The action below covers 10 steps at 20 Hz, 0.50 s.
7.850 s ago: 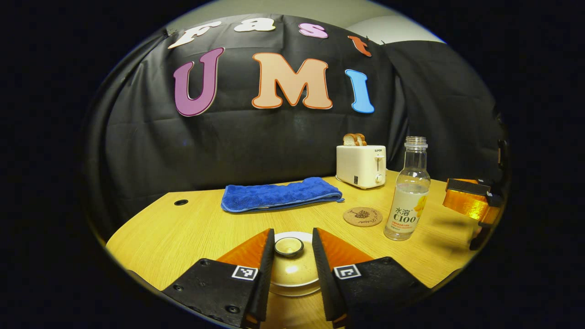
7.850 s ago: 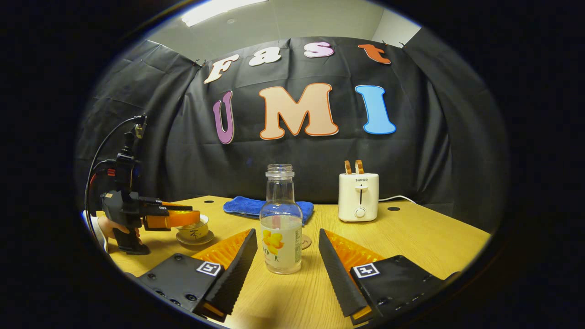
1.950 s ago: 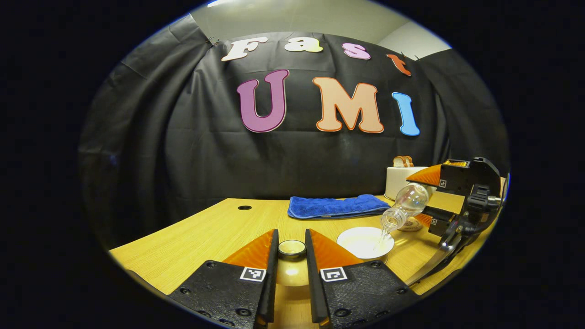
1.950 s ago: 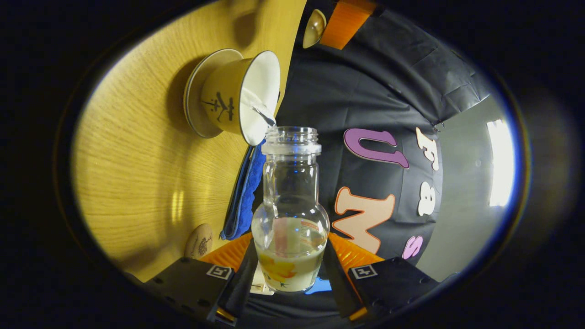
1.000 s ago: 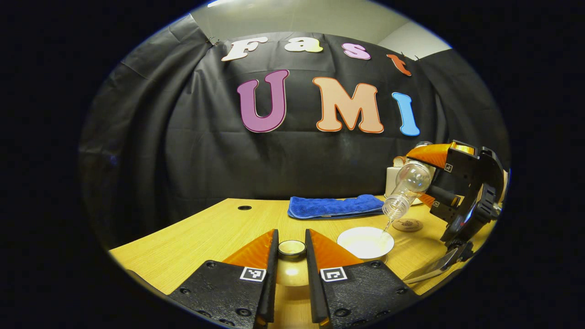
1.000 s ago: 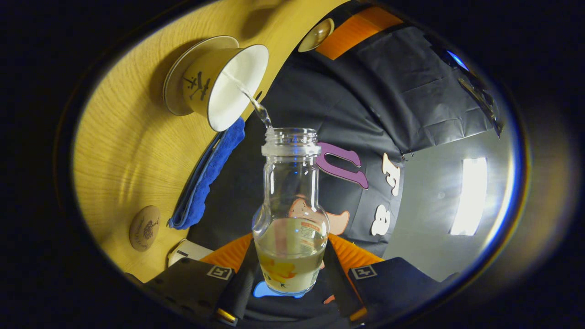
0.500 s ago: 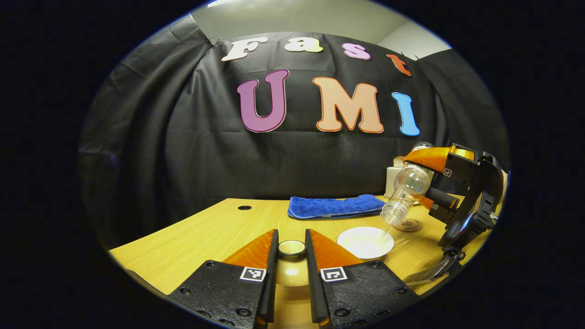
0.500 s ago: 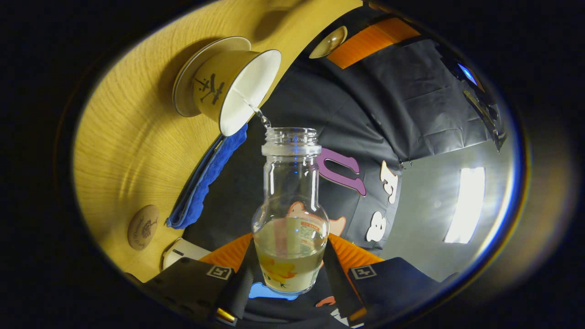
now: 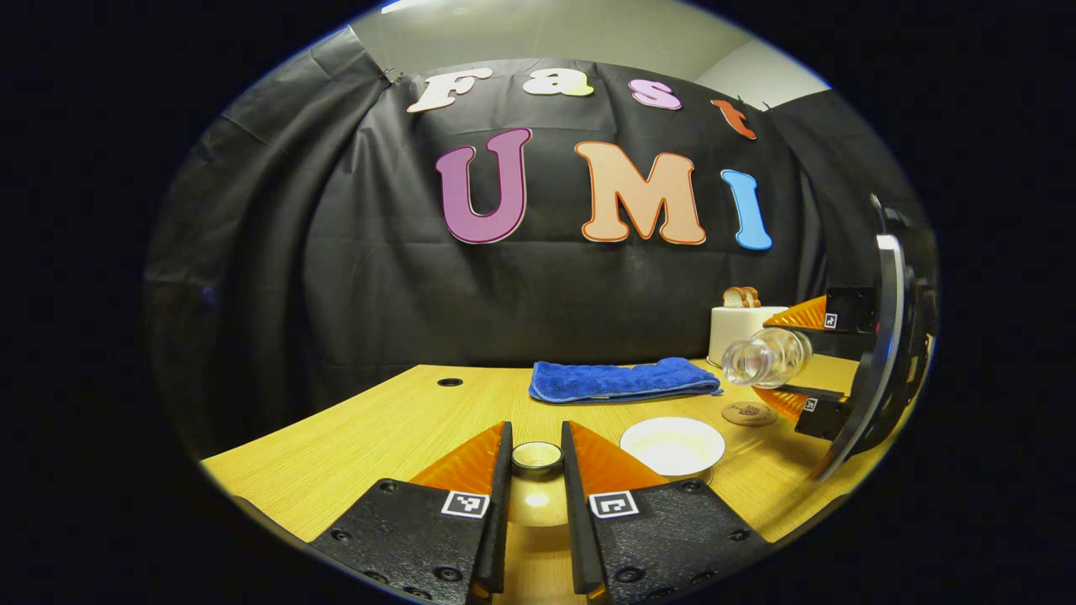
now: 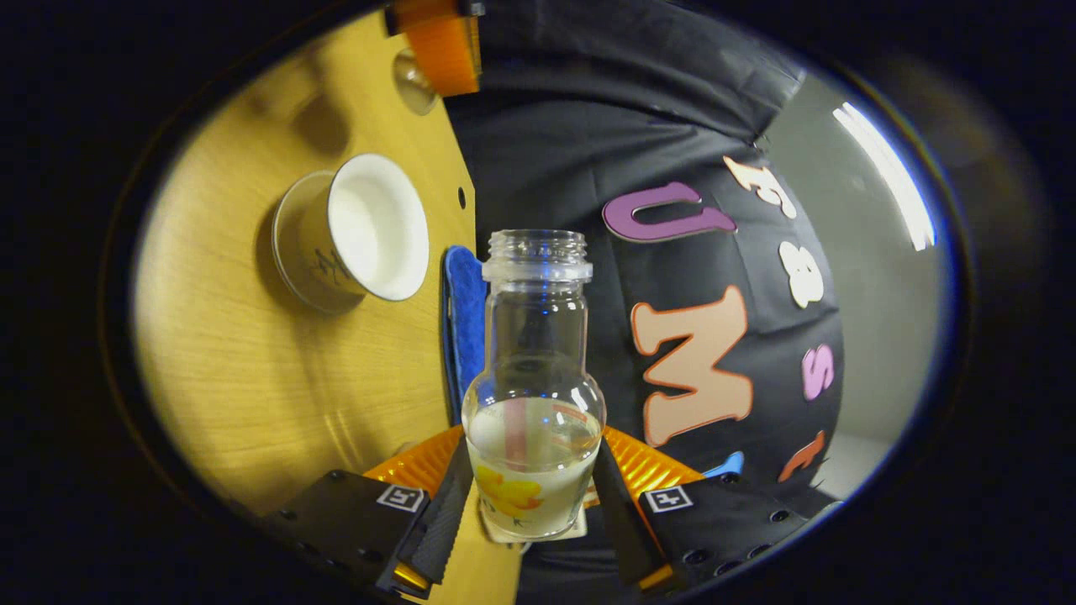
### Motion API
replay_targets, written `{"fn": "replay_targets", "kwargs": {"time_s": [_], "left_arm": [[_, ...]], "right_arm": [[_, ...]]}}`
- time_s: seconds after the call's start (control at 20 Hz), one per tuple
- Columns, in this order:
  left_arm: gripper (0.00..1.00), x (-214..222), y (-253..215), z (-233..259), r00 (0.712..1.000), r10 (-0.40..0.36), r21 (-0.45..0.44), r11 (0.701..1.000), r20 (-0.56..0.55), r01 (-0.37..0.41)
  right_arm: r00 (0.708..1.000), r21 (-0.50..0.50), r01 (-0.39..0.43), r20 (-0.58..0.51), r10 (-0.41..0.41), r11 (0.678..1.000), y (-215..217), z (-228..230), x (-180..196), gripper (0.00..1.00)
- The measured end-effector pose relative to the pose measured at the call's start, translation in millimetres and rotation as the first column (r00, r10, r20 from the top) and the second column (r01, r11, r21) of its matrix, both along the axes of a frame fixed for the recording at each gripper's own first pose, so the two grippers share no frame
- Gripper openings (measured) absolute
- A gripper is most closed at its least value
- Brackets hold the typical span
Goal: Open the teacup lid with one hand, grasp the water bottle and pour water into the teacup with the other hand; after pouring, place the water bottle on the coaster and then close the teacup lid.
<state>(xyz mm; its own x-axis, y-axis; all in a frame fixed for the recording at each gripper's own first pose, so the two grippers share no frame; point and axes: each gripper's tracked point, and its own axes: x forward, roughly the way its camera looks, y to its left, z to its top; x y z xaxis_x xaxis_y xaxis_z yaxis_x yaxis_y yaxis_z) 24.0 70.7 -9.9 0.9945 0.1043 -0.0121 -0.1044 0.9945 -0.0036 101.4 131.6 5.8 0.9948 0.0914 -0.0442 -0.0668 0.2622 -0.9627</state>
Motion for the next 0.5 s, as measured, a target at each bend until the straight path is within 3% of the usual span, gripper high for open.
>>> {"fn": "replay_targets", "kwargs": {"time_s": [0.05,0.15,0.2,0.35,0.5], "left_arm": [[0.28,0.0,0.0,0.4,1.0,0.0,0.0,1.0,-0.001,0.0],[0.28,-0.4,0.2,0.6,1.0,0.0,0.0,1.0,0.0,0.0],[0.29,-0.9,0.1,-0.1,1.0,0.0,0.0,1.0,0.0,0.0],[0.28,-1.5,0.1,0.1,1.0,0.0,0.0,1.0,0.0,0.0],[0.29,-0.6,0.7,-0.3,1.0,0.0,0.0,1.0,0.0,0.0]], "right_arm": [[1.0,0.075,0.011,-0.023,-0.009,0.997,-3.9,2.3,-1.7,0.77],[0.998,0.213,0.034,-0.058,-0.022,0.977,-13.7,12.4,-1.1,0.82],[0.996,0.298,0.047,-0.081,-0.024,0.953,-18.4,18.0,-1.2,0.77],[0.991,0.486,0.103,-0.128,-0.046,0.868,-38.0,28.4,3.7,0.77],[0.982,0.633,0.169,-0.171,-0.076,0.755,-62.1,32.3,13.3,0.77]]}}
